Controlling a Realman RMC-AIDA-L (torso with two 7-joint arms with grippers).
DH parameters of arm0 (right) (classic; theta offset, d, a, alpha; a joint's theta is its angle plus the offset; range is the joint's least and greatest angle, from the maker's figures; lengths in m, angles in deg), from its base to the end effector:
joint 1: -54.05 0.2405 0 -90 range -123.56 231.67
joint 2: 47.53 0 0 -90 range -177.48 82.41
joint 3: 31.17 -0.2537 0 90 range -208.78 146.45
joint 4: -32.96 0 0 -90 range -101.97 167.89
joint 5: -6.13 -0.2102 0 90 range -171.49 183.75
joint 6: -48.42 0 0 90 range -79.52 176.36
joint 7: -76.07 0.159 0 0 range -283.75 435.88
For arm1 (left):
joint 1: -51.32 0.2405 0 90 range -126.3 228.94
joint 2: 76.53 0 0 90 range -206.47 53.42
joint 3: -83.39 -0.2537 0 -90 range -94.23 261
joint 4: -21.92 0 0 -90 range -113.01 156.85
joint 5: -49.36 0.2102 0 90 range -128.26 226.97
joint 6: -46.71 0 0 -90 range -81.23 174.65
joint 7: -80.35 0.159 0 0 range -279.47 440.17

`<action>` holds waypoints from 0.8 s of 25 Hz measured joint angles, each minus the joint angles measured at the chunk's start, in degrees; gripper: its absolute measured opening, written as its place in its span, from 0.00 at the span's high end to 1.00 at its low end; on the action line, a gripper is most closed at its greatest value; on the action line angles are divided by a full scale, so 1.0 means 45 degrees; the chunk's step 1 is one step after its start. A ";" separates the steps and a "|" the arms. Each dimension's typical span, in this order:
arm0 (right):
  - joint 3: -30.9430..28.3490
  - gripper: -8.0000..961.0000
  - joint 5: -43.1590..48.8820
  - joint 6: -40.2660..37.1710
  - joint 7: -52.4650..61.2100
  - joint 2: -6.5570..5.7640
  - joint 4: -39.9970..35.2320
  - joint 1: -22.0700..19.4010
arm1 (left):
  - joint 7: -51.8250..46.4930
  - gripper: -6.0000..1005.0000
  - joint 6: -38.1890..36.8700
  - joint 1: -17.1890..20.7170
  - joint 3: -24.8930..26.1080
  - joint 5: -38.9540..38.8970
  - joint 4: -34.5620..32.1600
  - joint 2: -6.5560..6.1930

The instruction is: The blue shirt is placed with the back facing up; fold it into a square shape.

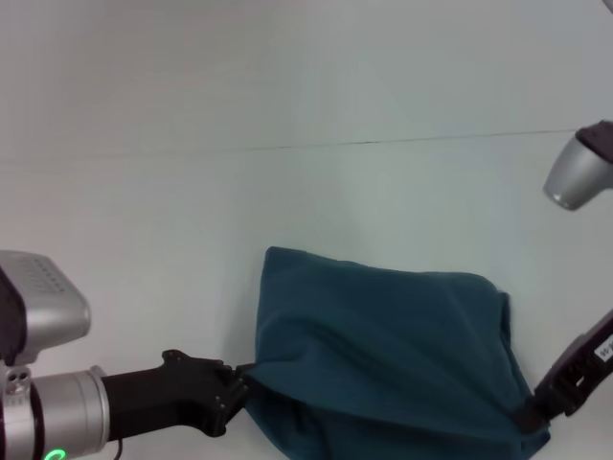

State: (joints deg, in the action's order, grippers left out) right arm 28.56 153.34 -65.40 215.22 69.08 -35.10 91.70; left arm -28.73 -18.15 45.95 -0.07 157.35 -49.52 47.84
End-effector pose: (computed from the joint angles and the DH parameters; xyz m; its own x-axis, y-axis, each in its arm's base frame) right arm 0.2188 0.3168 0.0312 0.5568 -0.7657 0.3220 -0.7645 -0.6240 -0.1617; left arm -0.2307 0.2860 -0.0653 0.7640 0.5255 0.3743 0.6224 -0.7532 -0.2128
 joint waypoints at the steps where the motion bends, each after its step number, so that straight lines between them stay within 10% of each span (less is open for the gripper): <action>1: 0.0000 0.96 0.0000 0.0000 0.0000 0.0000 0.0000 0.0000 | 0.0015 0.94 0.0000 -0.0002 0.0096 -0.0058 0.0076 0.0000; 20: -0.0070 0.96 -0.0026 0.0008 -0.1210 0.0008 0.1036 0.0167 | 0.0739 0.94 -0.0049 -0.0404 0.1058 -0.1250 0.1546 -0.0036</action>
State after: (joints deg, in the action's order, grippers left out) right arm 28.25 153.22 -65.37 209.78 69.12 -30.44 92.45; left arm -25.41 -18.37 44.13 4.69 151.72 -42.56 47.68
